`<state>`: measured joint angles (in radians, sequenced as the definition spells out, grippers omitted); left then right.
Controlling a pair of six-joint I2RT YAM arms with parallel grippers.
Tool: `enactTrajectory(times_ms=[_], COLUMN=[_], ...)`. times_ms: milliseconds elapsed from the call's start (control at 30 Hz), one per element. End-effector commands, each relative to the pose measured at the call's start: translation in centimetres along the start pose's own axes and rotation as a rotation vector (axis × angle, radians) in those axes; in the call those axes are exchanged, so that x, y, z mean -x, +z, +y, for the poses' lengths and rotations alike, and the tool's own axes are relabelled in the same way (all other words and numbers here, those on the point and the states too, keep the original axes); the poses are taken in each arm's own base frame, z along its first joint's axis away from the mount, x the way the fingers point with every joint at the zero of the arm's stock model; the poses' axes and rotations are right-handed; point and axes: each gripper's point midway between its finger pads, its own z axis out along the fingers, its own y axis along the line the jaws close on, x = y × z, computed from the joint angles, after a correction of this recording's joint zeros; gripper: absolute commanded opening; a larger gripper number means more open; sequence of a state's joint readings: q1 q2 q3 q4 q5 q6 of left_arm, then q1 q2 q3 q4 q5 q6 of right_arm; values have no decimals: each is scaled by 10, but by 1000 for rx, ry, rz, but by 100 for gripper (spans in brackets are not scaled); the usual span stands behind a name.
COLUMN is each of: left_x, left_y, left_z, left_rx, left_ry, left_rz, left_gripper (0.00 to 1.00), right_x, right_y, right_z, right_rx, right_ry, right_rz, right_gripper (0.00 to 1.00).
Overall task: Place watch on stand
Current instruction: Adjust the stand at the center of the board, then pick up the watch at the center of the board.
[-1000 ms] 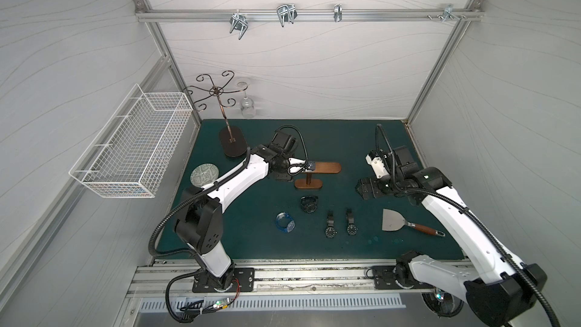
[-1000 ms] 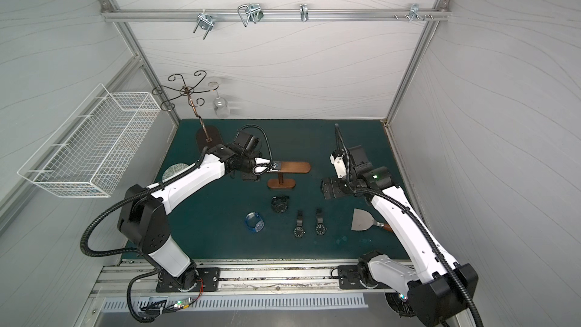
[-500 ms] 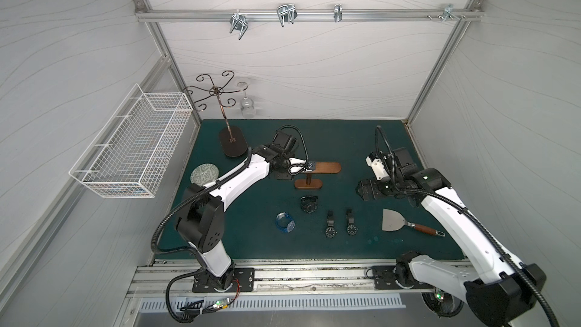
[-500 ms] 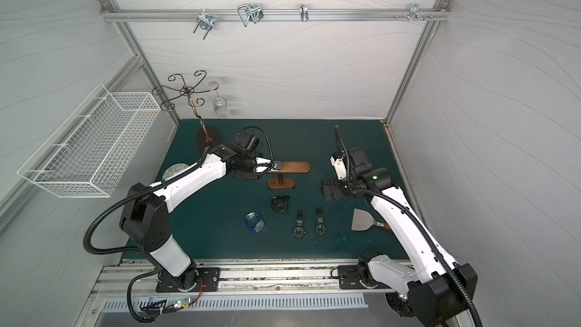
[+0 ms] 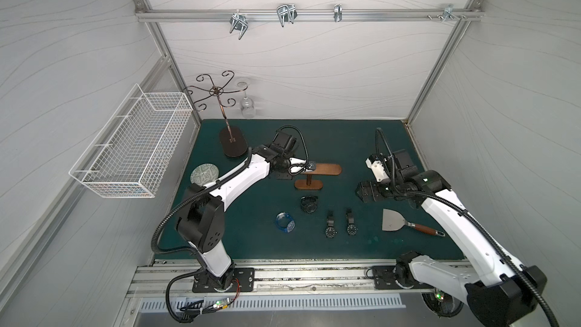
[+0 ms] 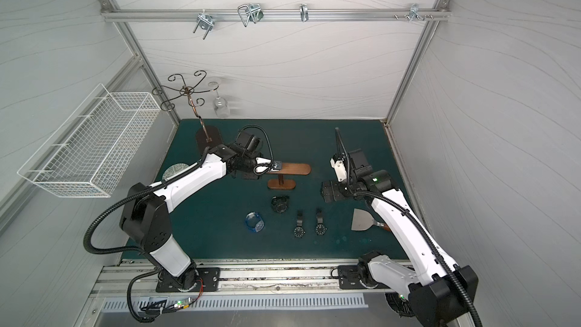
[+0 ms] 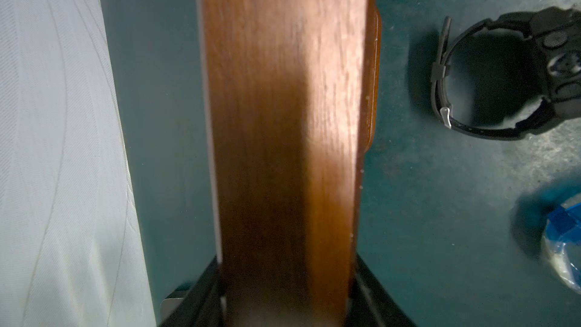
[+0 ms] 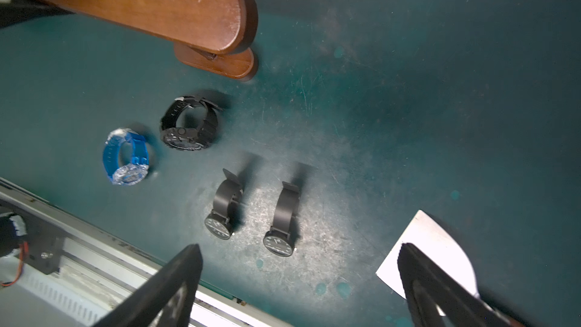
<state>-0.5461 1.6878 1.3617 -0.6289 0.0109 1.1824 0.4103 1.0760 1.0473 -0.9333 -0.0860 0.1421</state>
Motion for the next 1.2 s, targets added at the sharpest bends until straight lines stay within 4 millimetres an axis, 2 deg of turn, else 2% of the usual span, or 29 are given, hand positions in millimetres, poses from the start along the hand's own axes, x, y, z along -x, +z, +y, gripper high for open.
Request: enactTrajectory(times_ms=[0,133,267,400,500,600,700,833,967,1167], left_x=[3,3,2,1,0,-3,-7,-10,-19,-19], left_y=[3,4,3,5,5,4,5,1,3,6], left_z=[6,5,6,9,15,19,18,25,18,13], left_rx=[6,-2,-10,-12,5,10,3,23,8,1], left_ry=[29,16,1,-4,-12,-55,-59,-99,-96,-96], left_rz=[-9,-9,-4,5,12,9,4,-23,-17,-25], left_gripper=[52,51,51,51,51,50,50,51,51,51], right_x=[-5,-15,-41,-46,-60,-74,-83,-96,-107,-115], right_y=[4,6,8,7,12,16,23,31,37,51], right_z=[3,9,20,33,28,31,31,20,17,24], right_rx=[26,62,124,129,51,17,11,-74,-130,-156], right_ry=[43,105,183,129,166,197,230,226,195,125], right_rz=[15,43,108,85,185,215,195,177,119,62], right_gripper=[99,99,99,99,93,91,91,91,91,90])
